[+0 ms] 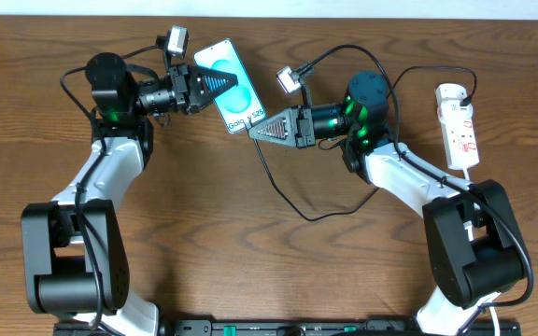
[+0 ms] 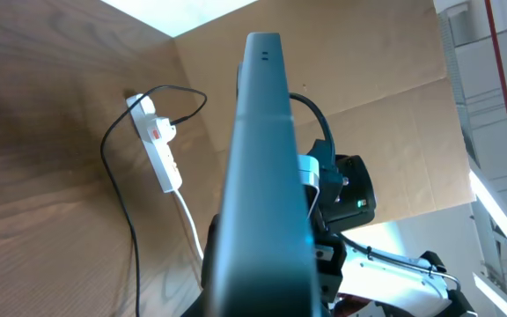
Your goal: Plug charger to phone and switch on socket
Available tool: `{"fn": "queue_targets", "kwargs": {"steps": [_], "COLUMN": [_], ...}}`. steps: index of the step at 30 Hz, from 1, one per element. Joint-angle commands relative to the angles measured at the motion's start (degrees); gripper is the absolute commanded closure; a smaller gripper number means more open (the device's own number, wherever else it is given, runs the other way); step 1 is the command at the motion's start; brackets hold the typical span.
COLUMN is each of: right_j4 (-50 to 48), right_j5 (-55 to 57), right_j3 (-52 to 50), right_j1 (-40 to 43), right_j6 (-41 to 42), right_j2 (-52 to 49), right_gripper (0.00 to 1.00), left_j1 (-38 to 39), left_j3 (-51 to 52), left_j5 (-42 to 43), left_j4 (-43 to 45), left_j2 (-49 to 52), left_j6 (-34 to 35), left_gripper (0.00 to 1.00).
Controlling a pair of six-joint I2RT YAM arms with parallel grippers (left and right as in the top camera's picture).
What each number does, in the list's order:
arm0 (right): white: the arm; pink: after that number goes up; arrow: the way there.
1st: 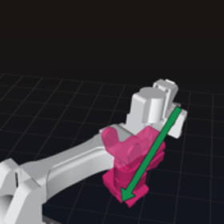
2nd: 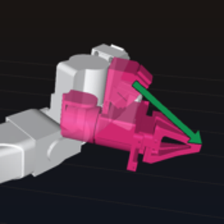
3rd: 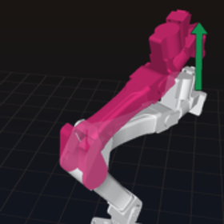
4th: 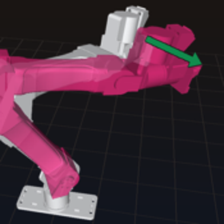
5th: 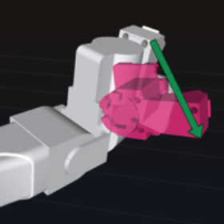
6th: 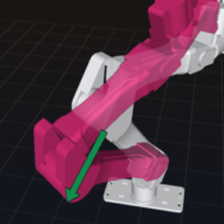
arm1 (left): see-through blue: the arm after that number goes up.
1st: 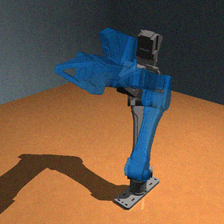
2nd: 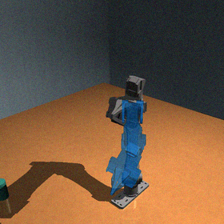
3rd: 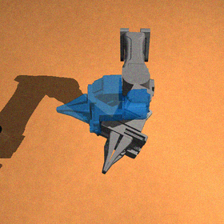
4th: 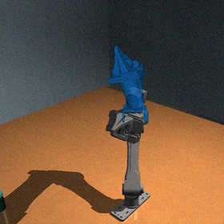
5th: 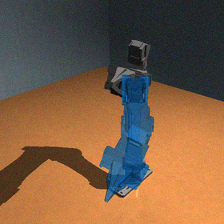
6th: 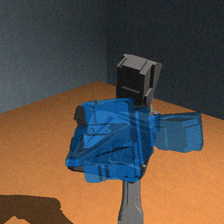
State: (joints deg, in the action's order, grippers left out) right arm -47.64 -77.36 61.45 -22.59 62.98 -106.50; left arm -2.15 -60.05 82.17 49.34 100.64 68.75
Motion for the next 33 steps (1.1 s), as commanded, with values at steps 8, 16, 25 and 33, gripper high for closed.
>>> {"fn": "queue_targets", "kwargs": {"steps": [8, 16, 25, 33], "right_j4": [-0.15, 1.03, 2.27, 3.02], "right_j5": [-2.1, -2.91, -2.75, -2.73], "right_j3": [0.57, 0.57, 0.57, 0.57], "right_j1": [0.37, 0.04, 0.04, 0.04], "right_j6": [0.61, -0.92, -1.99, -2.62], "right_j2": [-0.35, -0.35, -0.35, -0.35], "right_gripper": [0.99, 0.99, 0.99, 0.99], "left_j1": [-0.68, -1.49, -1.49, -1.49], "left_j3": [-1.79, -1.79, -1.79, -1.79], "left_j5": [-2.4, -3.8, -5.31, -5.9], "left_j4": [0.44, 0.42, 0.42, 0.42], "left_j2": [-0.55, -0.55, -0.55, -0.55], "left_j6": [-0.7, 0.66, 2.05, 3.52], "left_gripper": [0.93, 0.93, 0.93, 0.93]}}
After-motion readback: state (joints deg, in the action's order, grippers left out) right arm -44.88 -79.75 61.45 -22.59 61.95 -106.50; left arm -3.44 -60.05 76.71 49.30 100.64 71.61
